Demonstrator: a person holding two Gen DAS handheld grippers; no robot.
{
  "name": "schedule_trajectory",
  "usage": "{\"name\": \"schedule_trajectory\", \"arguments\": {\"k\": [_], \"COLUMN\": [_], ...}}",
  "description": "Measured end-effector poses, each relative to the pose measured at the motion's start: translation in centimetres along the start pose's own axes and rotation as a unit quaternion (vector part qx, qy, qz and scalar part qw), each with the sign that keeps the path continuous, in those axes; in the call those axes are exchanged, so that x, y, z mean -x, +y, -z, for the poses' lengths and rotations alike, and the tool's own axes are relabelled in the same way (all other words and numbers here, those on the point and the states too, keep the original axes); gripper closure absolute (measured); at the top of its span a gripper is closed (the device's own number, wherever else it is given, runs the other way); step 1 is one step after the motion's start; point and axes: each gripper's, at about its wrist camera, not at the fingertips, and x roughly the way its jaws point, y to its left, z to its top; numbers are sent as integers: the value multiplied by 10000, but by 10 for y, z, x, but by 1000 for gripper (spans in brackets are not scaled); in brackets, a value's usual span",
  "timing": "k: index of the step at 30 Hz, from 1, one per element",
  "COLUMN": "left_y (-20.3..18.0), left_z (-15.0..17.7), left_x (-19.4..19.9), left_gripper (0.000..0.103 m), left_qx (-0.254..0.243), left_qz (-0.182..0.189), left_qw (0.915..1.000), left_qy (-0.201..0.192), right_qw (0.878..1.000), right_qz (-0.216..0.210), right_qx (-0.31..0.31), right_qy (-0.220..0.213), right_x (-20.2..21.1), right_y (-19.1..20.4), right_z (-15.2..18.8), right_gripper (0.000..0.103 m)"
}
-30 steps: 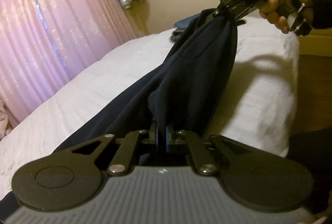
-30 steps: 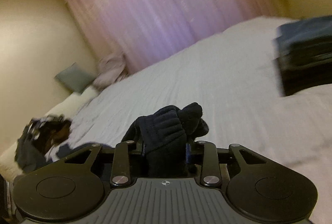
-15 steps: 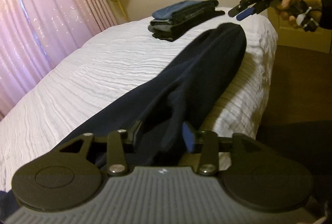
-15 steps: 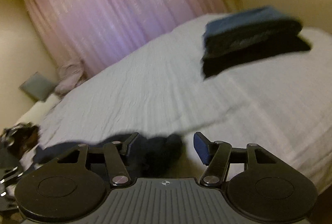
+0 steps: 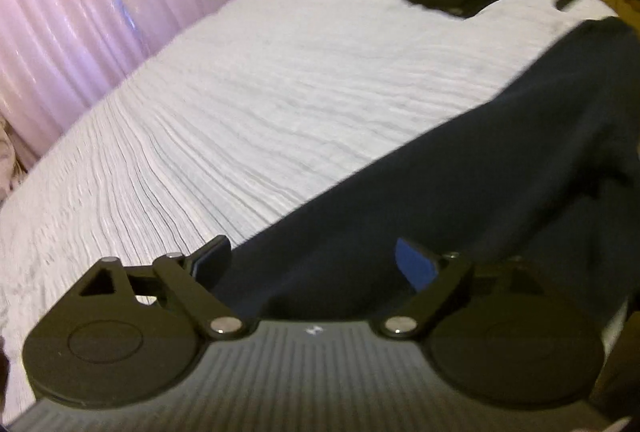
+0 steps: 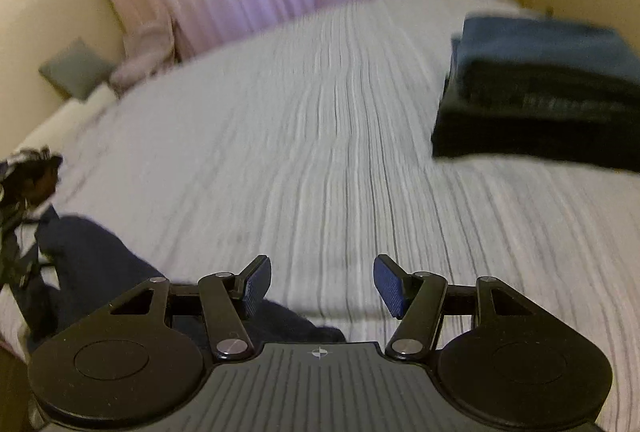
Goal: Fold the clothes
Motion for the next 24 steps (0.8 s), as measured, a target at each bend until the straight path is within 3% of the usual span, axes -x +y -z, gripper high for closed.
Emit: {"name": "schedule_trajectory", "arguments": {"k": [6, 9, 10, 11, 12, 13, 15, 16, 21, 24], "left_y": [45, 46, 44, 42, 41, 39, 33, 33, 54, 69], "left_z": [-5, -2, 0, 3, 5, 8, 11, 12, 11, 3], "left_x": [-56, -73, -74, -73, -70, -65, -50, -42, -5, 2], "left_gripper": [12, 12, 14, 17, 30, 55, 87, 92, 93, 93], "left_qx": [12, -310, -391, -420, -413, -431, -609, -633, -337, -211], "left_qz": [558, 837, 861, 881, 925, 958, 690, 603, 362, 106], "left_qw": [9974, 9941, 9935, 9932, 9930, 9929, 9948, 9956, 9984, 9984], "left_qy": [448, 622, 638, 637, 609, 556, 426, 340, -272, -506], "right_qw": [9900, 9848, 9862, 9875, 9887, 9901, 9934, 9947, 9973, 9938], "right_qz": [-688, -702, -655, -608, -561, -513, -419, -381, -140, 117], "right_qx": [44, 303, 328, 353, 378, 416, 557, 603, 598, 784], "right_qy": [1231, 1560, 1485, 1410, 1335, 1236, 916, 735, -409, -785], "right_x": [-50, -63, -59, -55, -52, -47, -31, -22, 20, 17], "right_y": [-12, -7, -7, -6, -6, -5, 1, 3, 14, 23], "right_z": [8, 19, 21, 23, 25, 27, 28, 27, 5, -16], "right_gripper": [43, 43, 44, 62, 69, 72, 79, 80, 82, 82]}}
